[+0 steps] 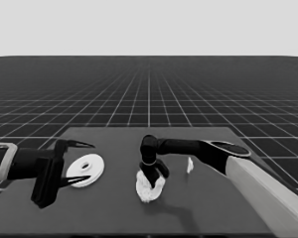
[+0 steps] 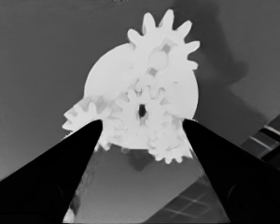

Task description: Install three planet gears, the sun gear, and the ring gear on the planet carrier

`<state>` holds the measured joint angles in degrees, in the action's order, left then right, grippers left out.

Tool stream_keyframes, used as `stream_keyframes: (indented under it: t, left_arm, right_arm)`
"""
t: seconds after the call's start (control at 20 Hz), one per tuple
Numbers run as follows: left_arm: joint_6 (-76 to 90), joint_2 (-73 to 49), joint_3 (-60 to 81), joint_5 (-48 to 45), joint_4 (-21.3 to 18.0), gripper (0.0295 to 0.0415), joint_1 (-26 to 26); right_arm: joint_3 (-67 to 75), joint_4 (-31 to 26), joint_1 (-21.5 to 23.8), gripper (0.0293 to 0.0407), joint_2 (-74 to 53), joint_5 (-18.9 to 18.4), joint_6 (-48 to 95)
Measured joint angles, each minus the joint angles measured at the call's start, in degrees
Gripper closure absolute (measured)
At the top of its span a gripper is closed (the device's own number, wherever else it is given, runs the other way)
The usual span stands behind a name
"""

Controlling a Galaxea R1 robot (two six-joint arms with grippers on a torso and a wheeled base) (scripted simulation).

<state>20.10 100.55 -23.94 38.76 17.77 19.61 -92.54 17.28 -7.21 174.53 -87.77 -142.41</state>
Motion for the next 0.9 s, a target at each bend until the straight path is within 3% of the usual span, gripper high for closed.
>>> stream_keyframes:
  t: [0.05,0.1,0.4,0.45,0.55,0.7,0.9]
  left_arm:
    - [0.0,0.0,0.0,0.0,0.0,0.0326,0.0]
    - [0.0,0.0,0.0,0.0,0.0,0.0326,0.0]
    - [0.0,0.0,0.0,0.0,0.0,0.0326,0.0]
    - [0.0,0.0,0.0,0.0,0.0,0.0326,0.0]
    - [0.0,0.0,0.0,0.0,0.0,0.0326,0.0]
    - [0.0,0.0,0.0,0.0,0.0,0.0326,0.0]
    - [0.0,0.0,0.0,0.0,0.0,0.0326,0.0]
  right_arm:
    - [0.0,0.0,0.0,0.032,0.0,0.0,-0.12]
    - [0.0,0.0,0.0,0.0317,0.0,0.0,-0.2]
    - [0.0,0.0,0.0,0.0315,0.0,0.0,-0.29]
    - [2.05,-2.79,2.96,0.0307,-0.37,-1.23,22.19]
    - [3.47,-5.62,6.55,0.0312,-0.53,-1.68,44.75]
    - [3.84,-6.96,7.97,0.0315,-0.64,-1.54,54.49]
    - [3.9,-7.29,8.25,0.0315,-0.68,-1.46,56.72]
